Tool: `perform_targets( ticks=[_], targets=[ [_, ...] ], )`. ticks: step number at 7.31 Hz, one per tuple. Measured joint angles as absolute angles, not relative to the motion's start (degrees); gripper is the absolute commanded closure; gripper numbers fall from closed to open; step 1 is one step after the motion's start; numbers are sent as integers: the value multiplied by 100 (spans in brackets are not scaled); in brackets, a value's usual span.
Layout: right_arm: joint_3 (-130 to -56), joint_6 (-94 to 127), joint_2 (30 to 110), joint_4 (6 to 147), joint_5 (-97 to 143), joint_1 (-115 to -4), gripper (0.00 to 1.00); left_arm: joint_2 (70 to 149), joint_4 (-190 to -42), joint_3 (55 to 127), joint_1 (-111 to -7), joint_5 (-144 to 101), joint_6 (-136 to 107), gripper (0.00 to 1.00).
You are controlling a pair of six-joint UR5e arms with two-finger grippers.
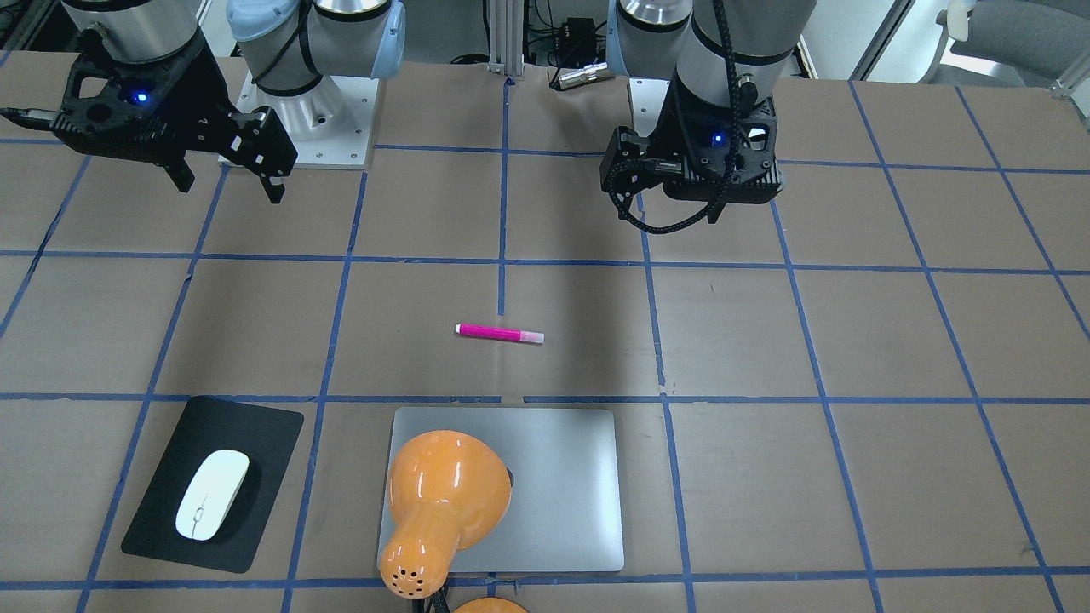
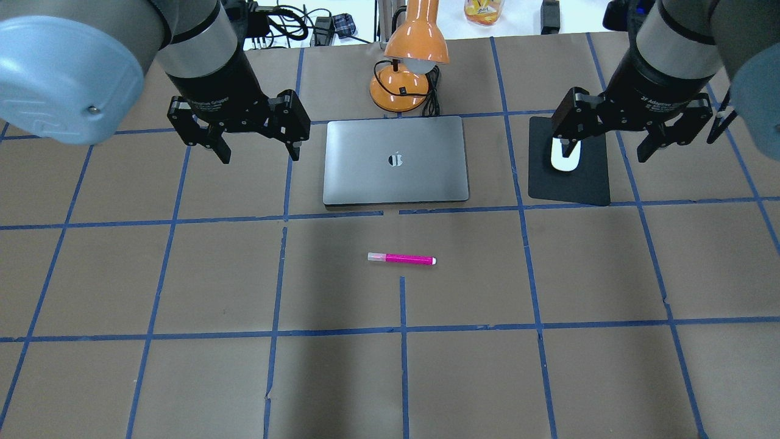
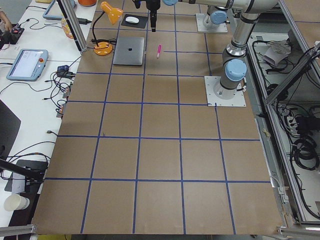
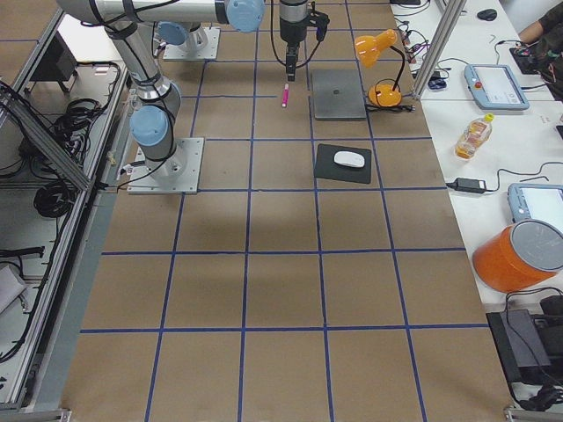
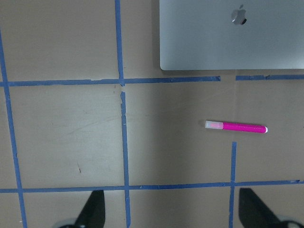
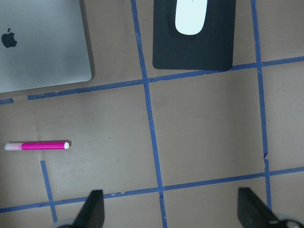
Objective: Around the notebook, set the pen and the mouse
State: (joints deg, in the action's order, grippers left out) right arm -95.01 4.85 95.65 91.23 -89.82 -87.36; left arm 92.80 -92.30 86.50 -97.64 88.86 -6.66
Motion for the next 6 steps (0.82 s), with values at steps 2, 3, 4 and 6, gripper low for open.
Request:
perform_targets(
  ticks=[2,3,4,6],
  targets=[
    [-9515,497,9561,9110,-8872,-8732,0,9286,-9230,8634,-9621,8858,-650,0],
    [-9522,514,9554,9107,-8863,-8732,0,9282,-9236,8628,-9516,8852,-641,0],
    [-9525,542,9552,9106,-8862,-8733,0,9275,-9242,8627,-9476,8862,-631,0],
    [-9530,562,9556,9106,-8869,-8736,0,9257,-9246,8641,-9466,8886,-625,0]
  ],
)
